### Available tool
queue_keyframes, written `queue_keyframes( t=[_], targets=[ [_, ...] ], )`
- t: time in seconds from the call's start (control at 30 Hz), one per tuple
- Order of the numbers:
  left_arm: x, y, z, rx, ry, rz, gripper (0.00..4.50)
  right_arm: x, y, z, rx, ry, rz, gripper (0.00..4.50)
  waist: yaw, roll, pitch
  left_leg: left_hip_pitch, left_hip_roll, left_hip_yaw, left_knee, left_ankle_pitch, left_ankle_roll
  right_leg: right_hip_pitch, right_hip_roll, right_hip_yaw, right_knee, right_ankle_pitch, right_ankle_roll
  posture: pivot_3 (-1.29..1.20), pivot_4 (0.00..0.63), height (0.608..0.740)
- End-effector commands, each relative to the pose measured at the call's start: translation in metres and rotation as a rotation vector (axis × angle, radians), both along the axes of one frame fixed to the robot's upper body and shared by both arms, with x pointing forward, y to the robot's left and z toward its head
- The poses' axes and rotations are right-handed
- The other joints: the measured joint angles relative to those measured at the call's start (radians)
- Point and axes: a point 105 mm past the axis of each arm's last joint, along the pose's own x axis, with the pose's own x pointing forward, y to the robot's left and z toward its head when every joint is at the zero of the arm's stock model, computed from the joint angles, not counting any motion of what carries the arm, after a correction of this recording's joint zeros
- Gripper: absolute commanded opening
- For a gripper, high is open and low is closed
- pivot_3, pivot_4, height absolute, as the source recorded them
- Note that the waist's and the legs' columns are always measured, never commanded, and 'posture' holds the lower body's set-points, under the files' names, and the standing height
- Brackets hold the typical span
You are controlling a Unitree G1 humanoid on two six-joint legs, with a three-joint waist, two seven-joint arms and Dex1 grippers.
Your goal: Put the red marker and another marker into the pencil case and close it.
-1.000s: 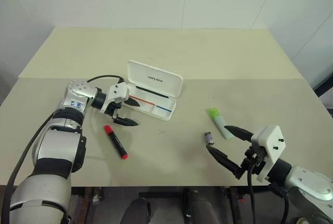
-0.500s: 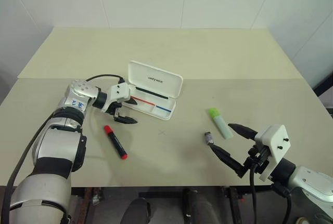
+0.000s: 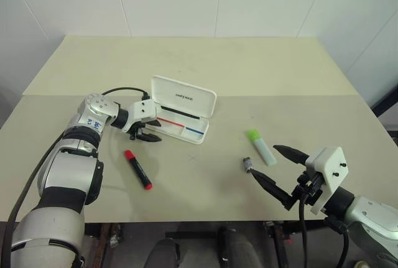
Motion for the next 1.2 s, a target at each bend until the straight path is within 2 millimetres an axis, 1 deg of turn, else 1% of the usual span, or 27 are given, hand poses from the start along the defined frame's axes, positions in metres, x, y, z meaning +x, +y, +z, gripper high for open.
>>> queue_keyframes(
  t=[0.03,0.13,0.17,0.2,0.47,0.6,0.73,0.87,0.93,1.03,1.13,1.2],
  targets=[
    [0.001,0.005,0.004,0.017,-0.002,0.012,1.22,0.000,-0.001,0.011,-0.011,-0.051,-0.002,4.50,0.000,0.000,0.000,0.000,0.000,0.000,0.000,0.000,0.000,0.000,0.000,0.000,0.000,0.000,0.000,0.00,0.150,0.740],
    [0.003,0.004,0.007,0.010,-0.022,0.018,0.25,0.002,-0.003,0.012,-0.014,-0.054,-0.002,4.50,-0.001,0.000,0.000,0.000,0.000,0.001,0.000,0.000,0.000,-0.001,0.000,0.000,0.000,0.000,0.001,0.00,0.150,0.740],
    [0.004,0.003,0.008,0.006,-0.026,0.016,0.07,0.003,-0.003,0.013,-0.015,-0.056,-0.001,4.50,-0.002,0.000,0.000,0.000,0.000,0.001,-0.001,0.000,0.000,-0.001,0.000,0.001,0.001,0.001,0.001,0.00,0.150,0.740],
    [0.004,0.001,0.009,-0.002,-0.029,0.011,0.01,0.004,-0.004,0.013,-0.016,-0.057,0.000,4.50,-0.002,0.000,0.000,0.000,0.000,0.001,-0.001,-0.001,0.000,-0.002,0.000,0.001,0.001,0.001,0.001,0.00,0.150,0.740],
    [0.005,-0.011,0.023,-0.087,-0.066,-0.034,0.01,0.011,-0.006,0.015,-0.024,-0.062,0.014,4.50,0.001,0.000,0.000,0.000,0.000,0.002,-0.002,-0.002,0.002,-0.003,0.001,0.003,0.001,0.001,0.002,0.00,0.150,0.740],
    [0.004,-0.022,0.035,-0.159,-0.102,-0.088,0.01,0.012,-0.008,0.016,-0.034,-0.061,0.019,4.50,0.002,0.000,0.000,-0.001,0.000,0.002,-0.002,-0.002,0.003,-0.003,0.001,0.003,0.000,0.001,0.002,0.00,0.150,0.740],
    [0.002,-0.031,0.041,-0.207,-0.136,-0.137,0.01,0.012,-0.013,0.016,-0.047,-0.056,0.021,4.50,0.008,-0.001,0.001,-0.002,-0.001,0.001,-0.002,-0.003,0.004,-0.003,0.001,0.002,0.000,0.001,0.003,0.00,0.150,0.740],
    [-0.001,-0.045,0.047,-0.280,-0.170,-0.188,0.01,0.010,-0.017,0.018,-0.058,-0.052,0.032,4.50,0.008,-0.002,0.001,-0.003,-0.001,0.001,-0.002,-0.003,0.004,-0.003,0.000,0.003,0.000,0.002,0.004,0.00,0.150,0.740],
    [-0.002,-0.049,0.046,-0.280,-0.171,-0.206,0.01,0.009,-0.019,0.019,-0.060,-0.053,0.038,4.50,0.008,-0.002,0.001,-0.004,-0.001,0.001,-0.002,-0.004,0.005,-0.003,0.000,0.003,0.000,0.002,0.004,0.00,0.150,0.740],
    [-0.013,-0.065,0.044,-0.293,-0.181,-0.301,0.01,0.005,-0.023,0.023,-0.076,-0.051,0.065,4.50,0.006,-0.002,0.001,-0.003,-0.001,0.002,-0.003,-0.004,0.006,-0.003,0.000,0.004,0.000,0.002,0.005,0.00,0.150,0.740],
    [-0.017,-0.072,0.042,-0.310,-0.166,-0.313,0.01,0.003,-0.025,0.024,-0.071,-0.049,0.074,4.50,0.005,-0.003,0.002,-0.003,-0.001,0.002,-0.003,-0.004,0.006,-0.003,0.001,0.004,0.000,0.002,0.005,0.00,0.150,0.740],
    [-0.019,-0.077,0.032,-0.285,-0.162,-0.290,0.01,-0.005,-0.025,0.021,-0.061,-0.037,0.100,4.50,0.004,-0.003,0.002,-0.003,-0.001,0.002,-0.003,-0.004,0.006,-0.004,0.001,0.004,-0.001,0.002,0.005,0.00,0.150,0.740]
  ],
)
